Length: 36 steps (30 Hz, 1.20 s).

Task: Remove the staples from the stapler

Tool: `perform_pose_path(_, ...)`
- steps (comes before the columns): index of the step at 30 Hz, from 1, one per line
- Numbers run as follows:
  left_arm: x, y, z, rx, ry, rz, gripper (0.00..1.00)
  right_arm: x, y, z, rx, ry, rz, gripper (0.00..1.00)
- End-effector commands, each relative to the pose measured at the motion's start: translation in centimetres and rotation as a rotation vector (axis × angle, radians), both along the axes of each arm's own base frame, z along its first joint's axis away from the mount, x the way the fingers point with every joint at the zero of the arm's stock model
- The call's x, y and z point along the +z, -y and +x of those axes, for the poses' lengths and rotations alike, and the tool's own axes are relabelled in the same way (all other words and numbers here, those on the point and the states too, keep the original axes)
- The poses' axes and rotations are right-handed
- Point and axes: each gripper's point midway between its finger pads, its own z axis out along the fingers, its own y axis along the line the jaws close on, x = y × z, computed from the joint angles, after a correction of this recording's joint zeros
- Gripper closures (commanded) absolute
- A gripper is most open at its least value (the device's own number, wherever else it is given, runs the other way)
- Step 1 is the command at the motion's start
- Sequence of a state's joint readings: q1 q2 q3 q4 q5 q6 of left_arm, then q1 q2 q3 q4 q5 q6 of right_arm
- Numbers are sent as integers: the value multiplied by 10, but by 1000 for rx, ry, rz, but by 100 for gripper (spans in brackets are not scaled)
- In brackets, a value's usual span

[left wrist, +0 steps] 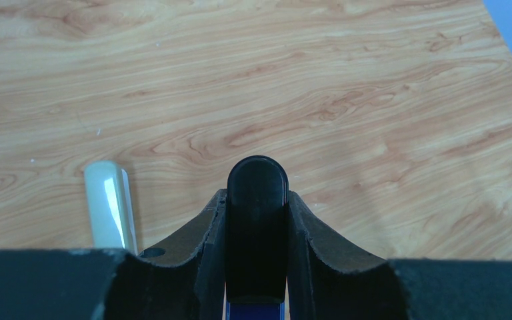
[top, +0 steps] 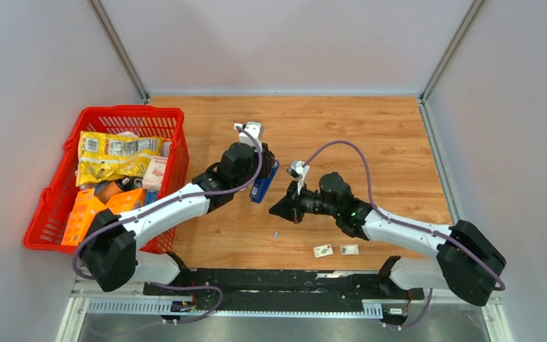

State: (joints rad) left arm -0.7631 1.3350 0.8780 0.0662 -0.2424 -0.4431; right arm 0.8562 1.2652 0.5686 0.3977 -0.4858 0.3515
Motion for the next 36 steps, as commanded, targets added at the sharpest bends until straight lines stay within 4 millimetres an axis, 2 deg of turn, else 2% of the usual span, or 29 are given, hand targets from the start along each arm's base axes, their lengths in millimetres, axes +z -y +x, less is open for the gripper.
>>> perform_pose_path(1,68,-2,3,1,141,-101,100,15,14,13,-84,92,-53,100)
perform_pose_path(5,81,-2,-4,-19,150,-128,100,10,32,26,-191,111,-140,100)
perform_pose_path(10,104,5,-24,-101,142,-218,100,7,46,51,-320,115,-211,100)
perform_pose_path(14,119,15,-47,-206,115,-297,100,19,45,62,-357,130,-189,100)
perform_pose_path(20,130,22,-76,-319,64,-388,100,34,37,78,-386,146,-153,100)
perform_pose_path(24,139,23,-88,-355,59,-444,100,52,28,84,-382,171,-95,100)
perform_pose_path(27,141,28,-97,-402,43,-480,100,76,20,85,-363,200,-45,100)
perform_pose_path(32,124,40,-100,-443,-7,-515,100,115,7,80,-295,234,22,100)
perform_pose_path(35,111,50,-98,-474,-47,-512,100,125,2,80,-261,248,14,100)
perform_pose_path(36,114,53,-98,-486,-42,-518,100,127,0,79,-247,253,14,100)
